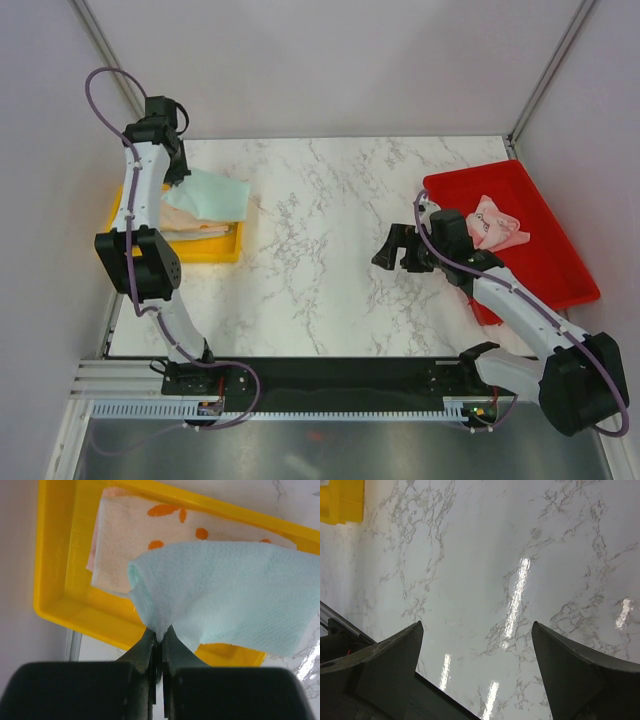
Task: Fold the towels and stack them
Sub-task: Neatly place the folded towel into the bin, then grab crumpled towel, then move the towel to the center of the board, then flatten out the crumpled towel
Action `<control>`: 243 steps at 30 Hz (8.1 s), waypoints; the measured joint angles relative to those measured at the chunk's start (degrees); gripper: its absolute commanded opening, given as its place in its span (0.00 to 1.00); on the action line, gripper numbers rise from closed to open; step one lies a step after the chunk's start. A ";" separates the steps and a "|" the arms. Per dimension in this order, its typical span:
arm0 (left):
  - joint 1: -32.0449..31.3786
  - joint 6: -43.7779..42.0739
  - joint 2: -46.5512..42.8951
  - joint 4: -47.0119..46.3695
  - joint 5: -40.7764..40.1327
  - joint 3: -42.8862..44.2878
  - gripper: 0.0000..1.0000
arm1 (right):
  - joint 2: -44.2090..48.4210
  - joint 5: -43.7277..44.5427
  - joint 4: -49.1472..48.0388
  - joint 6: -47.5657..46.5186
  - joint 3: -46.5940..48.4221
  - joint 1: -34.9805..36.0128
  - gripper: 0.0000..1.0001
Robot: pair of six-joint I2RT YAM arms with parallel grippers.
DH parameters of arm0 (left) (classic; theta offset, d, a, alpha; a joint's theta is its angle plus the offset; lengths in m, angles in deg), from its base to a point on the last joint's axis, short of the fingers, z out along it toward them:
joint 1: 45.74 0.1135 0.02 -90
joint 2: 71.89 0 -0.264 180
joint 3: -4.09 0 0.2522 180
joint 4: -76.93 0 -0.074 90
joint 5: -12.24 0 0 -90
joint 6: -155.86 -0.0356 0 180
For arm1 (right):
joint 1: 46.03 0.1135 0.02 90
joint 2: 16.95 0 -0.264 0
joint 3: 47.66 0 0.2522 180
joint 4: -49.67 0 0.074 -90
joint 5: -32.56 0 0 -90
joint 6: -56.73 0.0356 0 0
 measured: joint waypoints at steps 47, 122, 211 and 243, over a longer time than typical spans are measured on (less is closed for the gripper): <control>8.33 12.63 2.10 -12.50 1.84 -14.27 0.70 | -14.19 26.08 13.79 2.78 30.38 -17.53 0.98; -28.79 31.58 5.44 -40.85 45.46 -31.69 0.56 | -33.99 31.32 -0.26 -9.62 21.55 15.93 0.52; -38.53 11.43 21.59 -29.55 23.63 -2.78 0.55 | -22.14 21.64 0.61 -7.76 12.74 -3.67 0.51; -38.14 8.35 29.11 -32.00 29.46 1.44 0.02 | -21.49 32.72 -1.84 12.83 3.06 -3.69 0.54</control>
